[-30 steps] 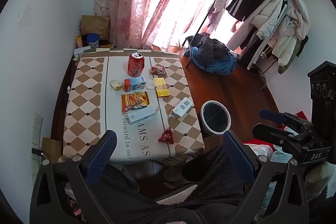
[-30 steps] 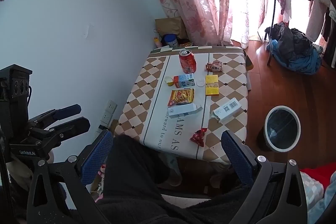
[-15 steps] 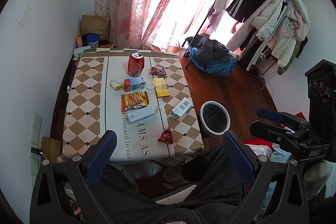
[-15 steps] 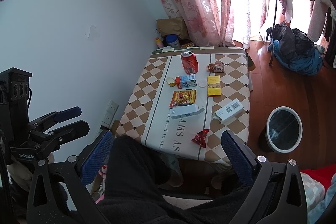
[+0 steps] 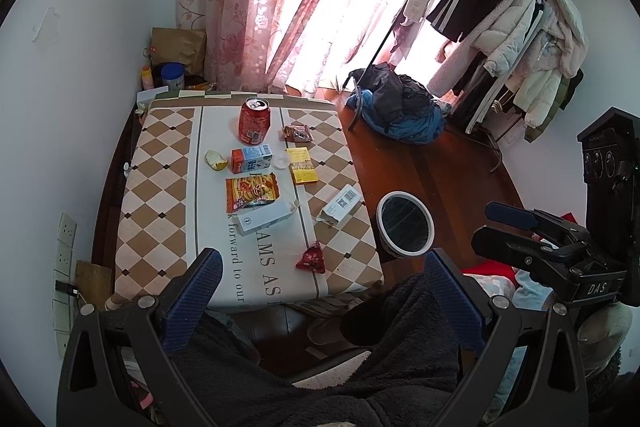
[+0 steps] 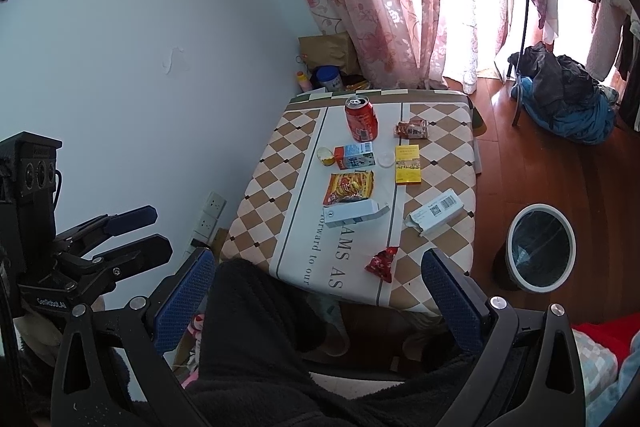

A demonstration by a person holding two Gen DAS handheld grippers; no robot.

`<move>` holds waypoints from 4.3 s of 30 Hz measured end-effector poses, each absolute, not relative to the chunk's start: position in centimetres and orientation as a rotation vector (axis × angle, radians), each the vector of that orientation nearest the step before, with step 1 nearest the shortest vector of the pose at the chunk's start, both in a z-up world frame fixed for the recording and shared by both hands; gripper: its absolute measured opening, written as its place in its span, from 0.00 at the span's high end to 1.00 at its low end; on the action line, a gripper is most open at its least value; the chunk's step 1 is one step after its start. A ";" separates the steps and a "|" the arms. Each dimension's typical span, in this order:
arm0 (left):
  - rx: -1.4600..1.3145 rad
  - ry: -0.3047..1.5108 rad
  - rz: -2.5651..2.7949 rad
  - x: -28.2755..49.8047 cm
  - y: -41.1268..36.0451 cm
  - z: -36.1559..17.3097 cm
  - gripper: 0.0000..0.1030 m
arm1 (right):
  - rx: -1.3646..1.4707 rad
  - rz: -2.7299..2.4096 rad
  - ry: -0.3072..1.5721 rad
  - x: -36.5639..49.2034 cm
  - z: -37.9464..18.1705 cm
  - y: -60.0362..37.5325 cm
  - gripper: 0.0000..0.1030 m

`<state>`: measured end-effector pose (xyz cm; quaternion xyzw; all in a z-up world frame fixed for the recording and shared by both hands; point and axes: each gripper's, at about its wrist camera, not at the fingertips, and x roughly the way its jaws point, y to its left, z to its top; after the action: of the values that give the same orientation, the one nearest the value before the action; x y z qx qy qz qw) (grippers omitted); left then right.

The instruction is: Collect trash

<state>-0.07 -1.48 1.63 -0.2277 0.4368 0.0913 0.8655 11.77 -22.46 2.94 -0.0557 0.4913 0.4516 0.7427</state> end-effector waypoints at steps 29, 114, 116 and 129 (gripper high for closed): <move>-0.482 0.903 0.191 -0.1 -1.0 1.3 0.00 | -0.127 1.001 1.071 11.8 3.4 -21.9 0.00; -0.286 1.424 0.396 11.9 5.1 -33.5 0.67 | -0.231 0.507 1.460 24.5 -32.4 -12.7 0.46; -0.293 1.403 0.421 11.0 4.6 -32.8 0.67 | -0.279 0.486 1.449 24.0 -32.4 -12.1 0.49; -0.319 1.174 0.538 6.5 2.9 -19.7 0.67 | -0.157 0.635 1.265 22.9 -25.2 -14.0 0.52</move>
<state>6.46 2.89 -19.75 -0.1480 0.5449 0.2494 0.7868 22.86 -14.03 -25.17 -0.0718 0.5805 0.2914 0.7569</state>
